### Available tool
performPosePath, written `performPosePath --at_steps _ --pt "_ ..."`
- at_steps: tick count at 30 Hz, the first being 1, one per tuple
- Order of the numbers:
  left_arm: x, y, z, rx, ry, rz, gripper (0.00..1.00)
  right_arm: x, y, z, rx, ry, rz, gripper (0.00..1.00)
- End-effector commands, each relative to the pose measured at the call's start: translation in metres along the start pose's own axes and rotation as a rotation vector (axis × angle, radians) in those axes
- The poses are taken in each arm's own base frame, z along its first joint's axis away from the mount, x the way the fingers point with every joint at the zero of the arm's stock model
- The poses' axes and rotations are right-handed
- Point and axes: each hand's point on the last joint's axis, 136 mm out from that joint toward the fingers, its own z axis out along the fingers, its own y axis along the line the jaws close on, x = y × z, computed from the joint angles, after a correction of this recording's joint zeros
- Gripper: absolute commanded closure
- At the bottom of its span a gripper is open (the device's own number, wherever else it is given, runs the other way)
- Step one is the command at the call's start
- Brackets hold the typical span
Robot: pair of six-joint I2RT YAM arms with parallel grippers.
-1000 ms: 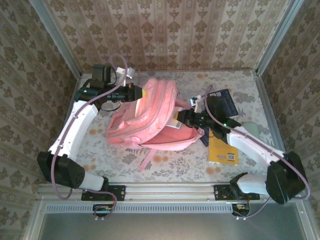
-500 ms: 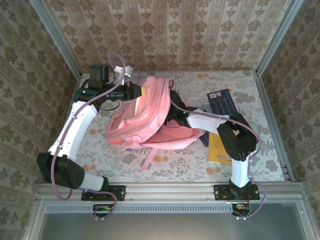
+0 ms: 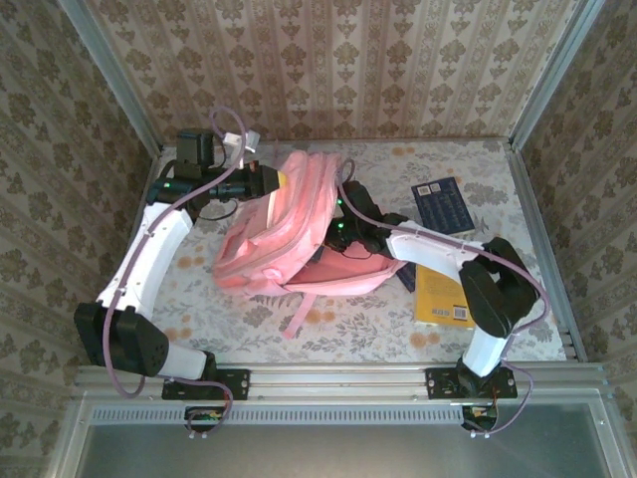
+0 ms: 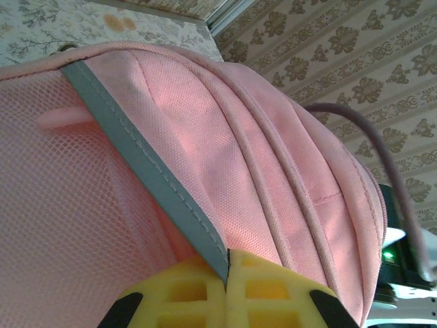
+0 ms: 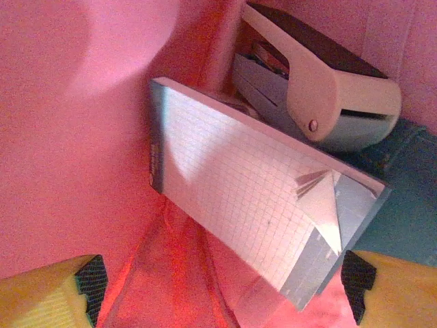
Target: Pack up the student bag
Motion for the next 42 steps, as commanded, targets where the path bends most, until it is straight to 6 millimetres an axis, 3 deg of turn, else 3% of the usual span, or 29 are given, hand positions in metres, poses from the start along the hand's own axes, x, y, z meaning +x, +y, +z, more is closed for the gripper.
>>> performPosePath --at_steps 1,8,14,19,24,27,32,42 --pt "-0.025 -0.024 -0.019 0.031 -0.115 0.116 1.0 0.001 -0.012 -0.025 0.102 -0.047 -0.083 0.08" --pt "-0.02 0.014 -0.023 -0.16 -0.131 0.092 1.0 -0.004 -0.043 -0.084 0.313 -0.198 -0.159 0.0" --pt "-0.007 0.057 -0.036 -0.459 -0.106 0.146 1.0 -0.015 -0.062 -0.147 0.445 -0.363 -0.202 0.0" --pt "-0.002 0.079 -0.043 -0.636 -0.082 0.194 1.0 -0.022 -0.107 -0.193 0.656 -0.448 -0.142 0.0" --pt "0.014 0.079 -0.01 -0.59 -0.006 0.191 0.81 -0.022 -0.152 -0.236 0.84 -0.468 -0.051 0.0" --pt "0.023 0.074 0.009 -0.535 0.025 0.178 0.65 -0.026 -0.173 -0.259 0.91 -0.492 -0.006 0.0" --pt "0.024 0.061 0.015 -0.455 0.003 0.151 0.45 -0.032 -0.193 -0.291 1.119 -0.468 -0.04 0.0" --pt "0.038 0.026 0.013 -0.324 -0.036 0.172 0.34 -0.021 -0.295 -0.357 1.18 -0.53 0.484 0.0"
